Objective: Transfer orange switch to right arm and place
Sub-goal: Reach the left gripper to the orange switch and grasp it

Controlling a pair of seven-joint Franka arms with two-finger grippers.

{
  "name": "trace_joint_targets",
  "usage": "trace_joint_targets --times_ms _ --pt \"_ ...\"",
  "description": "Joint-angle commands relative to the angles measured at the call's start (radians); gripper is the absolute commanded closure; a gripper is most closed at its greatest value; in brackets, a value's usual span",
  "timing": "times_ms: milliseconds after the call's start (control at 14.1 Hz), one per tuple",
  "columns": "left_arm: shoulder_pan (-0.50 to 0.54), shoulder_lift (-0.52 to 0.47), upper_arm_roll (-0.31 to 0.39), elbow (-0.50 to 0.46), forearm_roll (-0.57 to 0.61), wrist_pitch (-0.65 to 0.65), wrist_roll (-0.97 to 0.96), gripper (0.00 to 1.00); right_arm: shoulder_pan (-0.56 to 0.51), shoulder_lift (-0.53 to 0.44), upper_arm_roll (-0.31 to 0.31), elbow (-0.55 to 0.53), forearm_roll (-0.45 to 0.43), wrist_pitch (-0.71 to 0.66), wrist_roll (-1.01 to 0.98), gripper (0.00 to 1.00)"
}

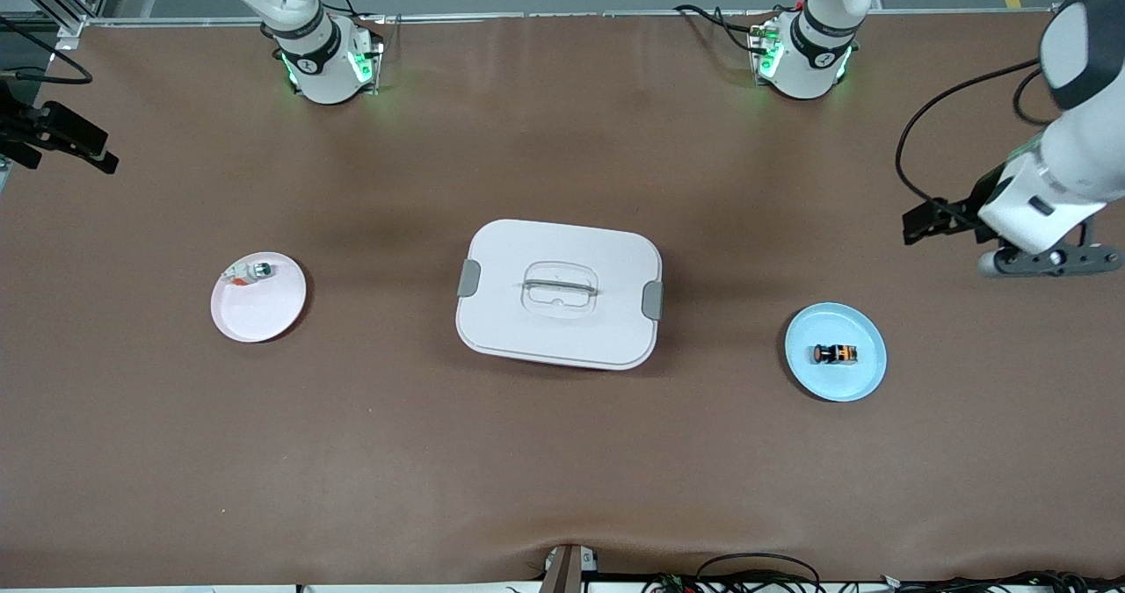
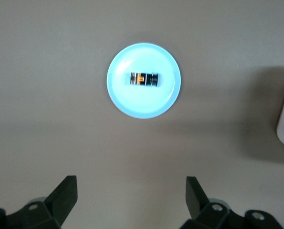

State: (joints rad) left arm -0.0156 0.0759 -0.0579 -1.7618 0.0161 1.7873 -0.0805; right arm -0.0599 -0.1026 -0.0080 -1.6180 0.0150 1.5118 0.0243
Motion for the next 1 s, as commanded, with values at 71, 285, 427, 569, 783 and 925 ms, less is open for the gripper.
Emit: trace_joint_targets --times_ms 71,285,427,569,783,925 --pt "0.002 0.068 -0.003 -0.077 0.073 0.17 0.019 0.0 -0.009 -0.008 0.003 -0.002 0.014 0.004 -0.015 0.0" --pt "0.002 0.18 -0.003 -0.077 0.081 0.294 0.022 0.0 -0.009 -0.008 0.003 -0.002 0.013 0.004 -0.015 0.0" --pt "0.002 0.246 -0.003 -0.074 0.081 0.363 0.022 0.0 -0.009 -0.006 0.003 -0.002 0.014 0.004 -0.015 0.0" --pt "0.008 0.3 -0.003 -0.071 0.081 0.417 0.031 0.0 -0.009 -0.006 0.003 -0.002 0.014 0.004 -0.015 0.0" --pt "0.003 0.376 -0.003 -0.071 0.071 0.52 0.041 0.0 -0.006 -0.006 0.005 -0.002 0.014 0.004 -0.015 0.0" --pt "0.011 0.419 -0.003 -0.071 0.071 0.572 0.041 0.0 -0.008 -0.006 0.005 -0.002 0.014 0.002 -0.015 0.0"
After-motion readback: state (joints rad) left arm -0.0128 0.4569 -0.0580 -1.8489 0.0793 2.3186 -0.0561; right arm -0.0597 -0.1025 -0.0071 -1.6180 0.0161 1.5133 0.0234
